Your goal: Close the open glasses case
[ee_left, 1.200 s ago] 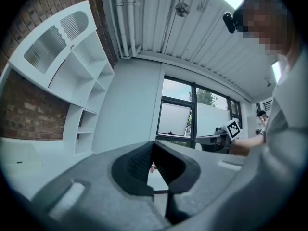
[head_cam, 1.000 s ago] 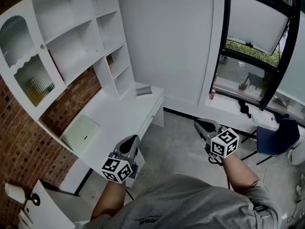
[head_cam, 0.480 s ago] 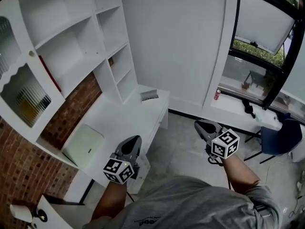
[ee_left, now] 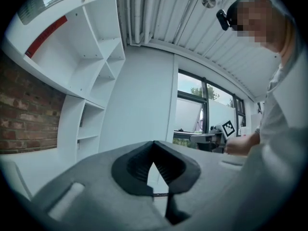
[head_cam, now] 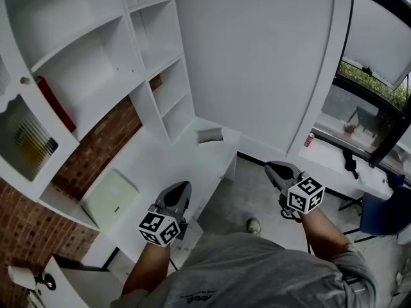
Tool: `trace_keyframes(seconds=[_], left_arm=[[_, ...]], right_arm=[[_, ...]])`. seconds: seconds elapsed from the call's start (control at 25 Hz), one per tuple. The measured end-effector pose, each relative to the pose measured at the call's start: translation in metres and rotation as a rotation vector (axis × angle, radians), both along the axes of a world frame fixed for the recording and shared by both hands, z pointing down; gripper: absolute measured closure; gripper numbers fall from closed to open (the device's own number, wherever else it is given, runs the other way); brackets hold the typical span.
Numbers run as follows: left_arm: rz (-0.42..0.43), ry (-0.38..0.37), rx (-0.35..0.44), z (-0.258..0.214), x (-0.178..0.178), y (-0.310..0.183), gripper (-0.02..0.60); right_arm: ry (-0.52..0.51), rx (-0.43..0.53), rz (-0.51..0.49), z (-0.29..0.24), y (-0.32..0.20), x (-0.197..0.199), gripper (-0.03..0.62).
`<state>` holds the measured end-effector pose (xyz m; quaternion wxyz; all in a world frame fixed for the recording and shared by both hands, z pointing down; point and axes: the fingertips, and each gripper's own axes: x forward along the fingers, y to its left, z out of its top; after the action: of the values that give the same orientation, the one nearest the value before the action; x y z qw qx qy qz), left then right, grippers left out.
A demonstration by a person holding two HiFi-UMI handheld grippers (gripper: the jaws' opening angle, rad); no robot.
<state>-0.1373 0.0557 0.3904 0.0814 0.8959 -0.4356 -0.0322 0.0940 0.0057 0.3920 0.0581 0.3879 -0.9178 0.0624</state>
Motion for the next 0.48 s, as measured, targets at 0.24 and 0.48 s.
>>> trace_keyframes(seconds=[0.24, 0.48], left_arm=[[-0.113, 0.022, 0.019, -0.004, 0.030, -0.093, 0.586], [-0.187, 0.031, 0.029, -0.014, 0.077, -0.178, 0.585]], right_arm=[[0.007, 0.019, -0.094, -0.007, -0.111, 0.033, 0.585], [0.024, 0.027, -0.184, -0.017, -0.210, 0.068, 0.585]])
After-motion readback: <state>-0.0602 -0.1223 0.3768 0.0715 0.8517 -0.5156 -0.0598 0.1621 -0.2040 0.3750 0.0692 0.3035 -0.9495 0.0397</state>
